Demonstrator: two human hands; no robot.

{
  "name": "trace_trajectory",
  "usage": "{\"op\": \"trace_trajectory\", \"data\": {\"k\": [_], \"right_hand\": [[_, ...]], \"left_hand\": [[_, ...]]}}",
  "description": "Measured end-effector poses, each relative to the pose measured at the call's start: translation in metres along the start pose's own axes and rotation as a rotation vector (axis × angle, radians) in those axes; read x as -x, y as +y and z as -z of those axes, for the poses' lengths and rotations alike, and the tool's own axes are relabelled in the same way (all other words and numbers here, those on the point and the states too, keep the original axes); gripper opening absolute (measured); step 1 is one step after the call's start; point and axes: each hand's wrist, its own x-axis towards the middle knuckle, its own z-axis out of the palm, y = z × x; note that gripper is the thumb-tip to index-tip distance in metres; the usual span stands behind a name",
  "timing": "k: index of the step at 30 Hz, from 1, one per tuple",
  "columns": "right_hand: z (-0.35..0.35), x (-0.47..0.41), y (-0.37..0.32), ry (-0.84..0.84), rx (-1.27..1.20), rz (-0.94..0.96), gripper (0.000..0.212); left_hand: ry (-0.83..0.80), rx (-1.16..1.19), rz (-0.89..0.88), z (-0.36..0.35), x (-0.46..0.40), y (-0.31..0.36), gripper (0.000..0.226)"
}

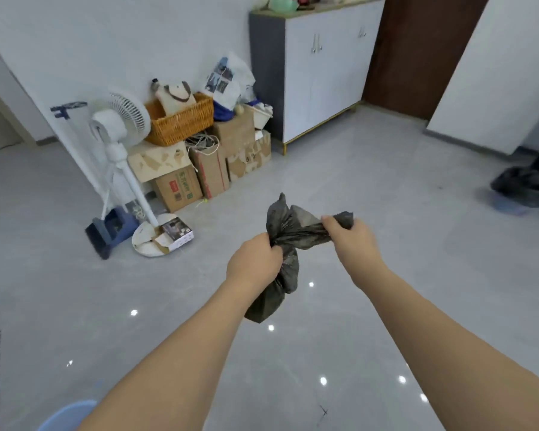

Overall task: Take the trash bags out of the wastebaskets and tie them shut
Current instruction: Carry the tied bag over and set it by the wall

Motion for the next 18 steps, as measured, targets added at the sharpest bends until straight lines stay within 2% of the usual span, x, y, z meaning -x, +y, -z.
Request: {"op": "trace_trajectory", "data": {"k": [3,8,12,18], "right_hand": [[0.102,0.003,-0.094,0.152,0.238,0.104,0.053],[0.228,-0.007,-0.184,0.171,0.784,0.358,0.056],[0.31,-0.03,-0.234,0.224,0.924,0.443,0.053],[0.388,-0.092,-0.262,0.286,0.957,0.429,0.049]], "left_hand": [[-0.023,0.005,-0.045,0.072,-0.004,0.13,0.022],[-0.018,0.198,-0.082,0.14,-0.007,0.292,0.017],[0.027,0.326,-0.123,0.167,-0.022,0.397,0.016],[0.006,0.461,-0.205,0.154,-0.07,0.516,0.016]]}}
